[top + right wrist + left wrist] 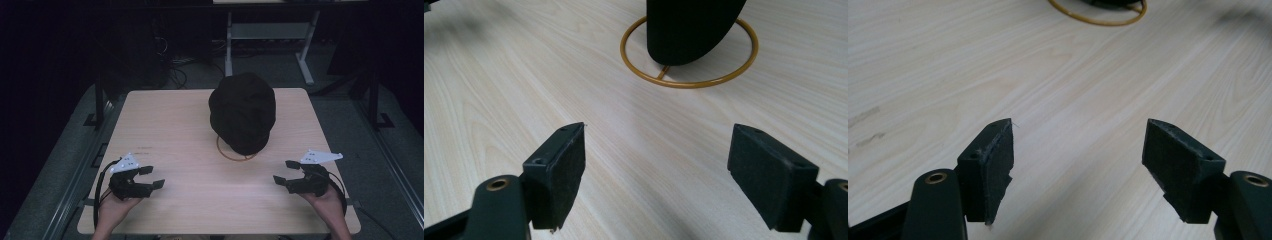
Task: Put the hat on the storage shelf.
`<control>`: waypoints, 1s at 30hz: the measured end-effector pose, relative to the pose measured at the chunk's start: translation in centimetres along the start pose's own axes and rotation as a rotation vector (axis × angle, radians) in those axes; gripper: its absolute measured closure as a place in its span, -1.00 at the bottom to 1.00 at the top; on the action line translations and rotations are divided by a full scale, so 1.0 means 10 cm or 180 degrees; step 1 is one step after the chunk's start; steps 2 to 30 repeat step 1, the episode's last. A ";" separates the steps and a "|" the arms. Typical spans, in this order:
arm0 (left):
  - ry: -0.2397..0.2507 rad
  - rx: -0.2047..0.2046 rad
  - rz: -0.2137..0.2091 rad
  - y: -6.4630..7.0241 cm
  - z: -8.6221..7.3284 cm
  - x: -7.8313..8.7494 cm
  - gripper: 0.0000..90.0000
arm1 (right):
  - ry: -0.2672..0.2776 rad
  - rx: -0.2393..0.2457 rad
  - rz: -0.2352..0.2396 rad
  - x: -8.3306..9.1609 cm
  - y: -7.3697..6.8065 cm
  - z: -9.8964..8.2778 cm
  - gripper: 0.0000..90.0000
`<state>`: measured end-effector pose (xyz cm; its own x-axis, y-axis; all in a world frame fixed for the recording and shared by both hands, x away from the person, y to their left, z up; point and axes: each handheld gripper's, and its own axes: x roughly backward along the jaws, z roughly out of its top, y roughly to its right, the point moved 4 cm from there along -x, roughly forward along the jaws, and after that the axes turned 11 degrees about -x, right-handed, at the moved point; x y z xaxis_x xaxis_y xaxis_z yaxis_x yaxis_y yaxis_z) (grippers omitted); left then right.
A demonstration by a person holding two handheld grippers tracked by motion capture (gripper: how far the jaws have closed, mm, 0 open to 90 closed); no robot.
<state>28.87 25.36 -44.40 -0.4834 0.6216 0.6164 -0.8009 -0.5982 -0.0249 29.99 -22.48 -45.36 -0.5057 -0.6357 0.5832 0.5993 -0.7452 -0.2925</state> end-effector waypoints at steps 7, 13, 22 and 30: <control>0.0003 0.0028 0.0001 0.00 -0.02 0.00 -0.38 | -0.0009 -0.0021 0.0006 0.00 0.00 0.00 -0.49; 0.0003 0.0028 0.0001 0.00 -0.02 0.00 -0.38 | -0.0009 -0.0021 0.0006 0.00 0.00 0.00 -0.49; 0.0003 0.0028 0.0001 0.00 -0.02 0.00 -0.38 | -0.0009 -0.0021 0.0006 0.00 0.00 0.00 -0.49; 0.0003 0.0028 0.0001 0.00 -0.02 0.00 -0.38 | -0.0009 -0.0021 0.0006 0.00 0.00 0.00 -0.49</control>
